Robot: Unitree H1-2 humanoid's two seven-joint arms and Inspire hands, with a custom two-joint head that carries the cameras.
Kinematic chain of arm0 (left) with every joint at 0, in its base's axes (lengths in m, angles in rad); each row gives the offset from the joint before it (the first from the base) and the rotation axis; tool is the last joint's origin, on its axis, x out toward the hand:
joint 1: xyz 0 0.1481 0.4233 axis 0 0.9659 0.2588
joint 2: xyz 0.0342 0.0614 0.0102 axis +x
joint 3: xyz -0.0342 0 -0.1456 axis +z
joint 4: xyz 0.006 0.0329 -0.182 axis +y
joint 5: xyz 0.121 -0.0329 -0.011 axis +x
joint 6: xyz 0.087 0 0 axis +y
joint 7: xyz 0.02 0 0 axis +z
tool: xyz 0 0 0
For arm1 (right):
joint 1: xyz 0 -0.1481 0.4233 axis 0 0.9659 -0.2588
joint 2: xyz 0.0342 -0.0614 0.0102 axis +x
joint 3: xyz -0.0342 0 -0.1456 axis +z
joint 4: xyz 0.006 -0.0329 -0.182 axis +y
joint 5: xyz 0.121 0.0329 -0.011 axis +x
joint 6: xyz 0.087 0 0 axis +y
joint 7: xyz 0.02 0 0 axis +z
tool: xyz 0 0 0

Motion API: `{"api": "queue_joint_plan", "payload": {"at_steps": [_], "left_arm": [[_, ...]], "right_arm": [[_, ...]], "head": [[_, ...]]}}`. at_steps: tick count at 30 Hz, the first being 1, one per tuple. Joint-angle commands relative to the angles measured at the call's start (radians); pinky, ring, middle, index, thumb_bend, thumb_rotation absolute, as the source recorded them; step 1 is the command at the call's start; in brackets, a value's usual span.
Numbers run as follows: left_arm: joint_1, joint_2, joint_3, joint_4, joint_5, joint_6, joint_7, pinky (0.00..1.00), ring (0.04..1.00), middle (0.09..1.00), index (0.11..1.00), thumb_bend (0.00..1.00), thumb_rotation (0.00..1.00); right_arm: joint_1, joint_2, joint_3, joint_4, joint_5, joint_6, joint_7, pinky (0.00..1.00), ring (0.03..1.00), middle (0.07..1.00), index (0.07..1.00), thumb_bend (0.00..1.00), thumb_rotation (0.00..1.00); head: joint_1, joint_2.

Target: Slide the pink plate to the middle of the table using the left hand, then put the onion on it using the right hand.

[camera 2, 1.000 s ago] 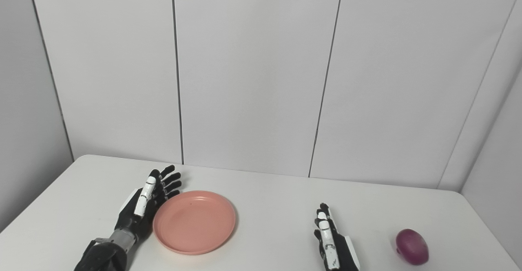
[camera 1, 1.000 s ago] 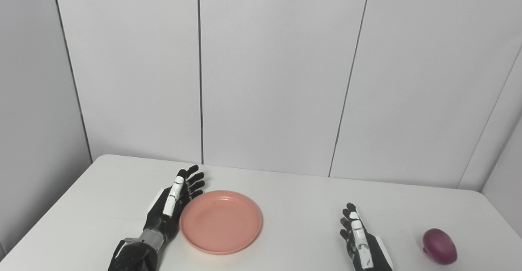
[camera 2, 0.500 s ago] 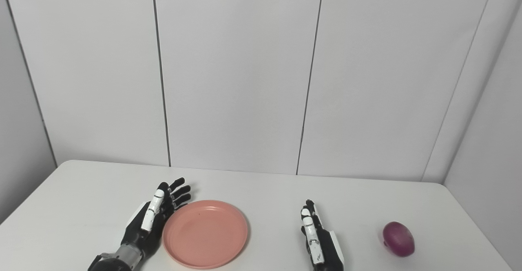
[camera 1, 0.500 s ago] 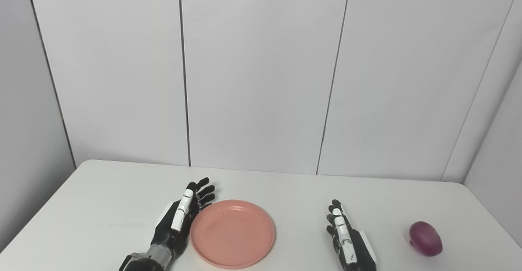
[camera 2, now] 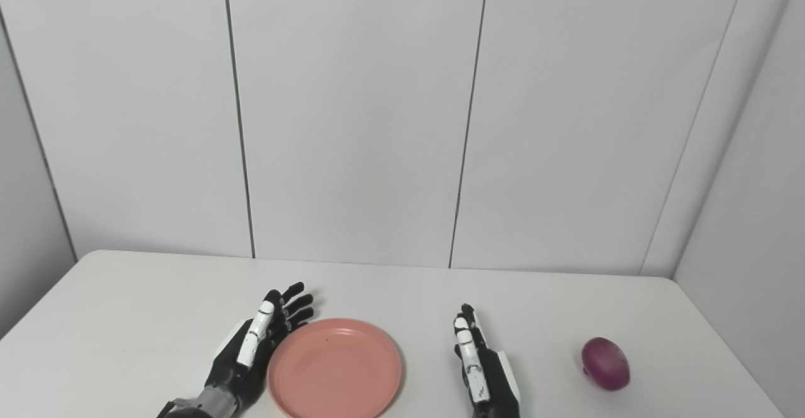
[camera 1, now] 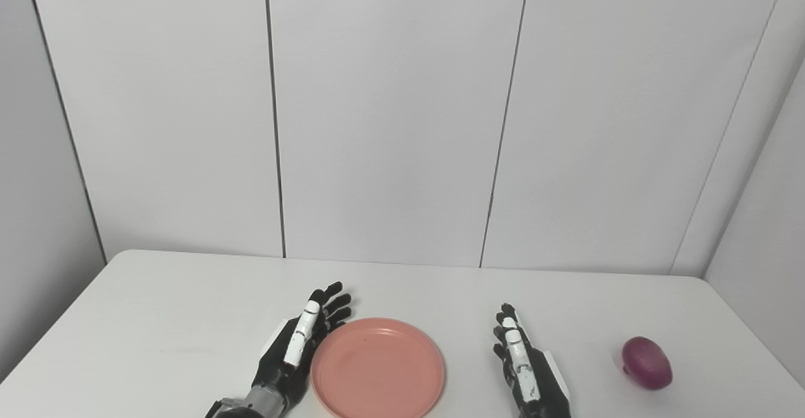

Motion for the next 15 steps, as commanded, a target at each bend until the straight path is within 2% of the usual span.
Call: {"api": "queue_joint_plan", "payload": {"at_steps": [1,8,15], "left_arm": [[-0.012,-0.016,-0.006,-0.015,-0.002,-0.003,0.0,0.94,0.915,0.916,0.91,0.61,1.0],[-0.011,-0.026,-0.012,-0.016,-0.001,-0.008,-0.002,0.96,0.922,0.926,0.917,0.62,1.0],[-0.006,-0.037,-0.014,-0.035,0.0,0.008,0.011,0.96,0.927,0.926,0.917,0.64,1.0]], "right_arm": [[-0.049,0.01,0.001,-0.021,0.003,-0.065,-0.002,1.0,1.0,1.0,1.0,0.58,0.96],[-0.054,0.016,0.016,-0.01,-0.025,-0.087,-0.018,1.0,1.0,1.0,1.0,0.56,1.0],[-0.059,0.027,0.019,-0.006,-0.032,-0.09,-0.029,1.0,1.0,1.0,1.0,0.57,0.99]], "head": [[-0.009,0.0],[-0.046,0.0],[-0.075,0.008]]}}
